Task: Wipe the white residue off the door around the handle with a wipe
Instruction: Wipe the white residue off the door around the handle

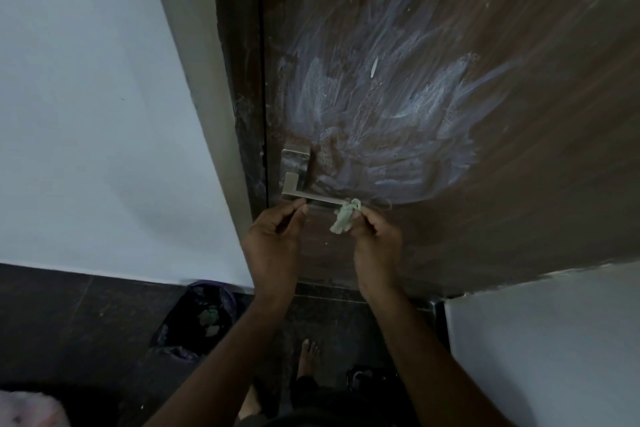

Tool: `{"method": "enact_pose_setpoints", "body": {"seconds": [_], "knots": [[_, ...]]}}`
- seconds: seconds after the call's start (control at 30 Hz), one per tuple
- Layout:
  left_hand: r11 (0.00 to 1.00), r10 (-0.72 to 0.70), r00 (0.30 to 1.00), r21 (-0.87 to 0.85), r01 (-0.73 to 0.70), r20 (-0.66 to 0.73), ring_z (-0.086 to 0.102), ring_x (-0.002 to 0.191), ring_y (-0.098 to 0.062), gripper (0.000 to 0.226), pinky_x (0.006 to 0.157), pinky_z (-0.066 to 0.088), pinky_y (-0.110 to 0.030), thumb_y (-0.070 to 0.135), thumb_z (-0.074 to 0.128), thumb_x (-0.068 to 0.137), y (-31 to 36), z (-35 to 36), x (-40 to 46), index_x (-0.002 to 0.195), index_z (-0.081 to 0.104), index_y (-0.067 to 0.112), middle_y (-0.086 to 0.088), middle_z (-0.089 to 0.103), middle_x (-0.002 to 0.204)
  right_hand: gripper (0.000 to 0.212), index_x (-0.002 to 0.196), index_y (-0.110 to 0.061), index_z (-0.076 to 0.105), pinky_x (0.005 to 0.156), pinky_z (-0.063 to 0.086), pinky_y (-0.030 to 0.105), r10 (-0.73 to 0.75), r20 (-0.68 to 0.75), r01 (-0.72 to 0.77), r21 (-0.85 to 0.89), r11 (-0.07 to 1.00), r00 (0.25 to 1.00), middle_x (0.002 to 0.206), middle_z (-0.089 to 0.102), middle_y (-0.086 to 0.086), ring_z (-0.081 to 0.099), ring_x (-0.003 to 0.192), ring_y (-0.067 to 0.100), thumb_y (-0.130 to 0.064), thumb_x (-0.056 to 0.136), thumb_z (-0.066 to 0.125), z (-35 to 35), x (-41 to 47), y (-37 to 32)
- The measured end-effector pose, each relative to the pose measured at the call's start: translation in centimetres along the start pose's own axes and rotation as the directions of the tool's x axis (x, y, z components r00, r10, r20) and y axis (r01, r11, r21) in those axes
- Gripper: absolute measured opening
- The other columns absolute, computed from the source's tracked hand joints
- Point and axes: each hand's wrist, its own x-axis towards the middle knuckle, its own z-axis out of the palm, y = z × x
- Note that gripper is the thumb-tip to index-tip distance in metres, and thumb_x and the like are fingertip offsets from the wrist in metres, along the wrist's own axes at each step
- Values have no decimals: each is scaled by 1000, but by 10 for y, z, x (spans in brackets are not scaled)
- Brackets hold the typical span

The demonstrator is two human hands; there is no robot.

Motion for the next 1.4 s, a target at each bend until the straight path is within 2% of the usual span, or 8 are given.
{"method": "enact_pose_setpoints", "body": {"seconds": [0.1, 0.27, 0.67, 0.77, 0.87, 1.03, 1.27, 1.4], "knots": [[999, -37, 999, -34, 37, 11, 67, 87, 9, 17, 75, 51, -6, 25, 75, 88, -2, 2, -2, 101, 74, 37, 19, 74, 92, 30, 89, -12, 78, 79, 61, 27, 327, 209, -387, 557, 735, 922, 94, 78, 5, 75, 88, 15, 0, 99, 52, 6, 5, -2], [999, -50, 999, -20, 50, 10, 69, 86, 5, 21, 76, 56, -14, 27, 73, 88, -7, 0, -9, 93, 73, 48, 21, 75, 90, 19, 104, 6, 64, 67, 62, 24, 408, 366, -526, 747, 408, 836, 94, 68, 16, 69, 75, 19, 4, 100, 45, 20, 12, -8], [989, -139, 989, -58, 137, -46, 74, 89, -15, 14, 87, 59, -45, 26, 74, 88, -16, -15, -2, 101, 78, 29, 6, 78, 93, 21, 95, -2, 72, 73, 62, 25, 351, 438, -562, 654, 507, 827, 96, 77, 14, 76, 86, 20, 3, 78, 59, -7, 30, 6], [989, -134, 989, -63, 131, -58, 74, 89, -10, 14, 86, 60, -40, 25, 74, 88, -13, -15, 0, 101, 77, 30, 9, 78, 93, 18, 88, -8, 80, 81, 62, 27, 230, 405, -435, 540, 721, 885, 101, 78, 8, 74, 94, 17, -4, 83, 63, -22, 38, -3], [998, -68, 996, -9, 68, -56, 70, 88, 3, 17, 84, 58, -23, 26, 74, 88, -9, -13, 3, 100, 74, 38, 17, 75, 94, 17, 103, -17, 77, 80, 58, 18, 51, 321, -78, 74, 994, 946, 99, 78, -7, 72, 96, 7, -11, 94, 64, -25, 39, -22], [997, -2, 1000, 71, 2, -4, 64, 87, 17, 17, 74, 44, 1, 24, 75, 87, -5, -7, 7, 103, 78, 25, 23, 70, 94, 21, 99, -15, 74, 61, 44, 19, -101, 461, 345, -486, 803, 882, 84, 69, -6, 61, 73, 1, -19, 103, 53, 7, 32, -55], [997, -9, 999, 74, 13, -49, 63, 87, 18, 18, 73, 43, 2, 26, 73, 88, -4, -13, 7, 105, 78, 25, 22, 71, 94, 27, 92, -11, 73, 49, 38, 19, 92, 320, 137, -625, 768, 943, 77, 67, 3, 58, 62, 9, -16, 102, 49, 7, 38, -67], [988, 56, 997, 144, -48, -57, 61, 88, 19, 17, 77, 42, 2, 23, 73, 87, -2, -18, 10, 104, 79, 23, 14, 74, 97, 25, 87, -10, 71, 45, 38, 10, 53, 358, 237, -714, 659, 932, 65, 54, -5, 53, 57, 6, -13, 99, 48, 36, 25, -84]]}}
